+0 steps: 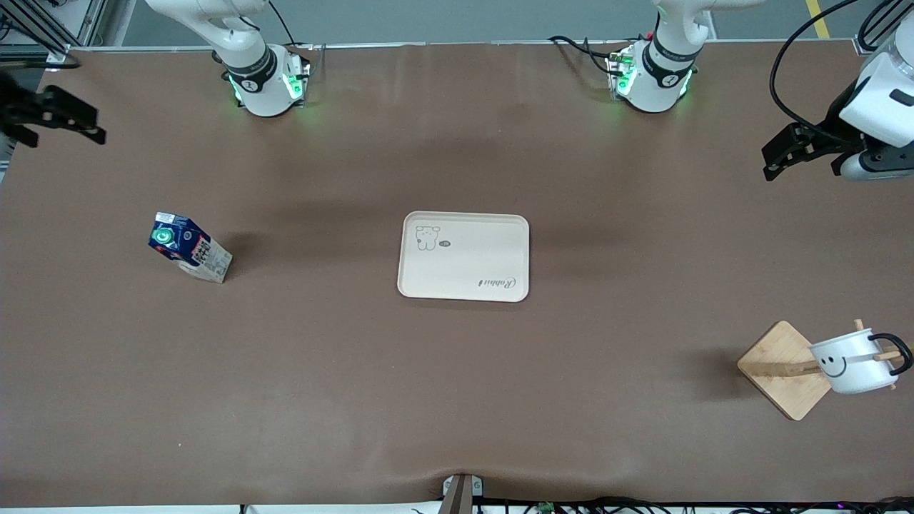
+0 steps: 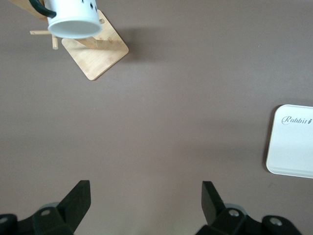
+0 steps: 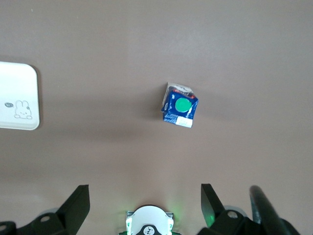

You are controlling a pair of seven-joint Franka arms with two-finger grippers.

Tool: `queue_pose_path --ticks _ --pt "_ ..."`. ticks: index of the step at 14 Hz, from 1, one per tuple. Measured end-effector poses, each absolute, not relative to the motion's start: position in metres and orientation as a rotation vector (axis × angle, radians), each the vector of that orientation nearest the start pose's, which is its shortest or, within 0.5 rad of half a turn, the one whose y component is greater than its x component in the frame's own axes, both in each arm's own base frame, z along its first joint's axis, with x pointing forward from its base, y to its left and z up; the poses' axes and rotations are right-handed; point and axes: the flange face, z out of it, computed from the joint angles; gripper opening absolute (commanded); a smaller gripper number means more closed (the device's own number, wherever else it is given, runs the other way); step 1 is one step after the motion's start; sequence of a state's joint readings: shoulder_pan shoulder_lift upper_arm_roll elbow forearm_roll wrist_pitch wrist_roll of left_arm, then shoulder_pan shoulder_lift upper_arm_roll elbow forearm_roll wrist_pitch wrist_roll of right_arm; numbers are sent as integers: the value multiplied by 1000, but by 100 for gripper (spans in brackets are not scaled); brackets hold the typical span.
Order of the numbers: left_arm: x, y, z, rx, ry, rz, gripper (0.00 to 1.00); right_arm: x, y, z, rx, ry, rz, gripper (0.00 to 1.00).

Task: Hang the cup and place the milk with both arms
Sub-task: 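Set the milk carton on the table and lift the right gripper away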

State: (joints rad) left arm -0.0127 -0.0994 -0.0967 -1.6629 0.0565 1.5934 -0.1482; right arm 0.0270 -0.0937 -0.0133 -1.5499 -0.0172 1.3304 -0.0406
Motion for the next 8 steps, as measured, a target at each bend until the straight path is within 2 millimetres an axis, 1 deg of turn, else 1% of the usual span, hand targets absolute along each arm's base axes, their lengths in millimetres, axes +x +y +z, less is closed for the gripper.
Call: queue_pose_path --ticks 1,2,4,6,8 --pt "523 -54 637 -3079 -60 -58 100 494 2 659 -3153 -71 195 100" --pt "523 -54 637 -3079 -60 -60 100 494 -5 659 -3155 -50 174 100" --pt "523 -54 639 -3079 -60 -67 100 496 -19 670 -3156 -12 110 100" --pt "523 -54 643 -3080 -61 -79 100 498 -23 677 -3157 -5 78 100" --pt "523 -53 645 -3080 -62 -84 100 499 -23 677 -3158 -5 71 100"
